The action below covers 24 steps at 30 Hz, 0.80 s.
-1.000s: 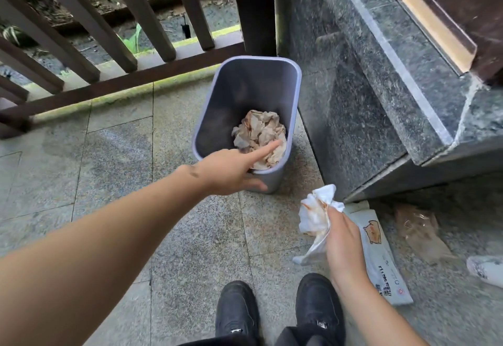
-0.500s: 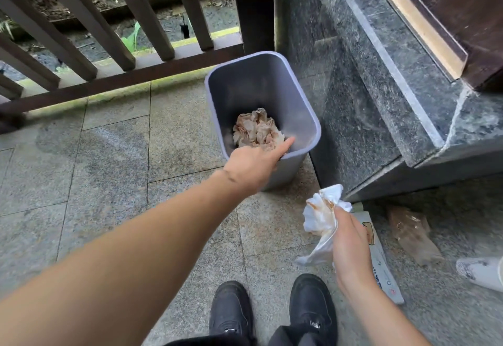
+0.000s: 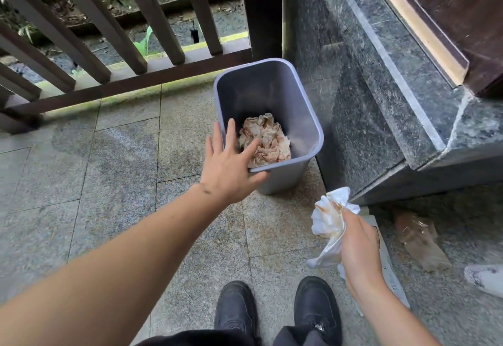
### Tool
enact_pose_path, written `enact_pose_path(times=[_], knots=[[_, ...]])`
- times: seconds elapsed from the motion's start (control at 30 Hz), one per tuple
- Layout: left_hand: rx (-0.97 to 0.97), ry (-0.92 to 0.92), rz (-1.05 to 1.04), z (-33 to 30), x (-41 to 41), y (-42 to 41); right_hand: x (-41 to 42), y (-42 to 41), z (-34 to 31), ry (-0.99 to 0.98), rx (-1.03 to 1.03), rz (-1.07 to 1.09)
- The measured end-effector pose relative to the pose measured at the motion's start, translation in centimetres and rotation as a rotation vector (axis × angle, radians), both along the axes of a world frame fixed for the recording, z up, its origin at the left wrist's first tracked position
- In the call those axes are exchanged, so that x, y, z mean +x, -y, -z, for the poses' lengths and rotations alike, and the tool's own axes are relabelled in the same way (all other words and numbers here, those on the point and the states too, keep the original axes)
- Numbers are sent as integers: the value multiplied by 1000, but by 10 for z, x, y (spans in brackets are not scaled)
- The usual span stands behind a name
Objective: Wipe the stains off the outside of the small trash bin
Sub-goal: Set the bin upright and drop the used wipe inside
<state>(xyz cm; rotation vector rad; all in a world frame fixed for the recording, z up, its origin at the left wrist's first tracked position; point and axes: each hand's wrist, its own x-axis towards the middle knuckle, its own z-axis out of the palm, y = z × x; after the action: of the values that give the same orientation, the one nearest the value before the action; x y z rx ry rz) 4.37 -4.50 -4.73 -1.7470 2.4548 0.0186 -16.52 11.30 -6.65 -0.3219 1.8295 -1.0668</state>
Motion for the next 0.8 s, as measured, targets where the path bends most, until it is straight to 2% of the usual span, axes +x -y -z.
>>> enact_pose_path(times=[0.1,0.27,0.43,0.57,0.73,0.8], knots=[[82,-65,-66,8,0,-1,4,2,-4,12,-6,-10],[91,-124,-103,13,3,0,6,14,-28,-23,-83,-54],[119,-127,-94,8,4,-3,18,52,-81,-75,-326,-128],[120,-203,-95,8,15,-2,33,111,-108,-115,-536,-133],[103,-214,-88,9,13,-2,57,174,-105,-225,-770,-228],[101,-232,-85,10,13,-1,66,183,-92,-301,-774,-216]])
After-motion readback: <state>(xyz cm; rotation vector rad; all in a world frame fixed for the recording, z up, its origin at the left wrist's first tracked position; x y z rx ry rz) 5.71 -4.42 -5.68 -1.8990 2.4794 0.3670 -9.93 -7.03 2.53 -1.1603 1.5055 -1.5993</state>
